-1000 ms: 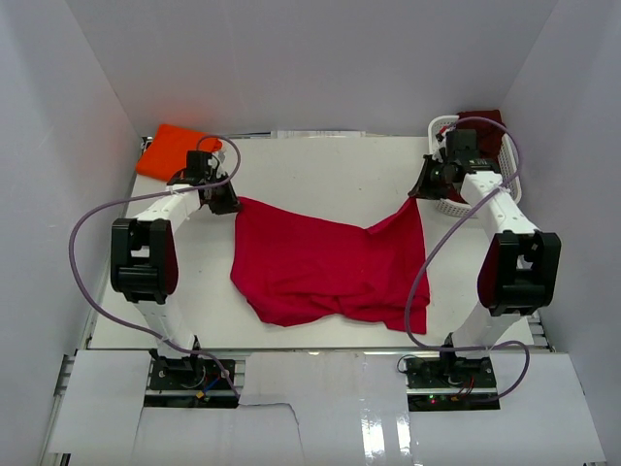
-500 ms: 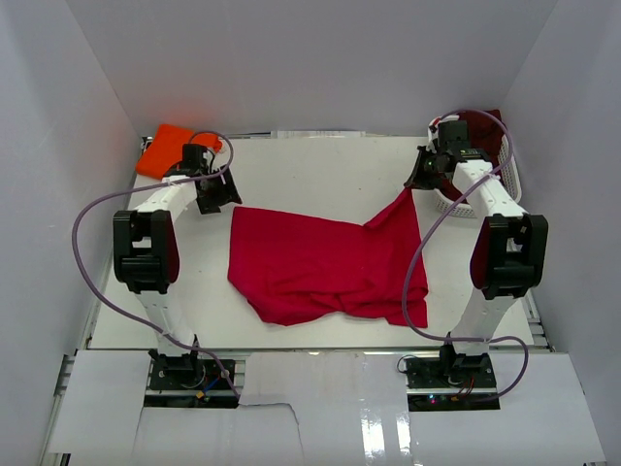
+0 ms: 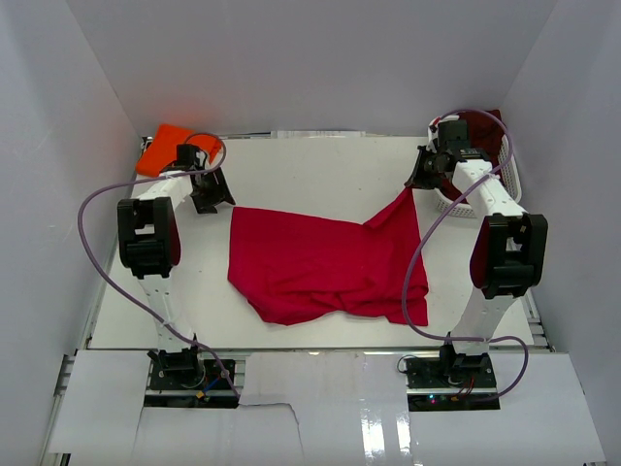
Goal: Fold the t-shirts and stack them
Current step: Flatten out the tshirt
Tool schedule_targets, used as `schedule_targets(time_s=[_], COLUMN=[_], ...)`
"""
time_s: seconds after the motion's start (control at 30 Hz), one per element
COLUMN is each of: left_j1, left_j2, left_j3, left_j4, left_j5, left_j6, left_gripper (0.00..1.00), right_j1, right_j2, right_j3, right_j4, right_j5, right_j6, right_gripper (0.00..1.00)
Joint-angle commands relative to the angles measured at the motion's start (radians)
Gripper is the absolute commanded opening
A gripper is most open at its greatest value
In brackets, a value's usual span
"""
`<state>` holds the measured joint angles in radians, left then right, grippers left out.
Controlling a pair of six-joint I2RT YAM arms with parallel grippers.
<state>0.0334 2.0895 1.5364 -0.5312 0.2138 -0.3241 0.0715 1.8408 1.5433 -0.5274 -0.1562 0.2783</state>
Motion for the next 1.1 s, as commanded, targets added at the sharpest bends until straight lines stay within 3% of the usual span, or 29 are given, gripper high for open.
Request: schedule_targets(time_s=[0.0, 0.2, 0.77, 1.0, 1.07], left_j1=[0.0, -0.001, -0.07, -0.072, -0.072], left_j2=[0.0, 0.029, 0.076, 0.086, 0.098], left_j3=[0.018, 0.03, 0.065, 0.074, 0.08], left_j4=[-0.018, -0.029, -0.075, -0.093, -0.096], left_j5=[0.048, 0.107, 0.065, 0.013, 0.013], left_j6=[0.022, 0.026, 0.051, 0.054, 0.053], left_gripper=[0.71, 0.69, 0.58, 0.44, 0.33], right_j1=[0.001, 0.001, 0.001, -0.001, 0.001], right_j2=[-0.04, -0.041, -0.038, -0.041, -0.043], right_j3=[0.031, 0.018, 0.015, 0.014, 0.015], right_j4=[0.017, 0.02, 0.026, 0.026, 0.024], right_j5=[0.017, 0.014, 0.014, 0.011, 0.014], right_j6=[-0.016, -0.016, -0.016, -0.016, -0.016], right_gripper=[0.08, 0.08, 0.08, 0.08, 0.08])
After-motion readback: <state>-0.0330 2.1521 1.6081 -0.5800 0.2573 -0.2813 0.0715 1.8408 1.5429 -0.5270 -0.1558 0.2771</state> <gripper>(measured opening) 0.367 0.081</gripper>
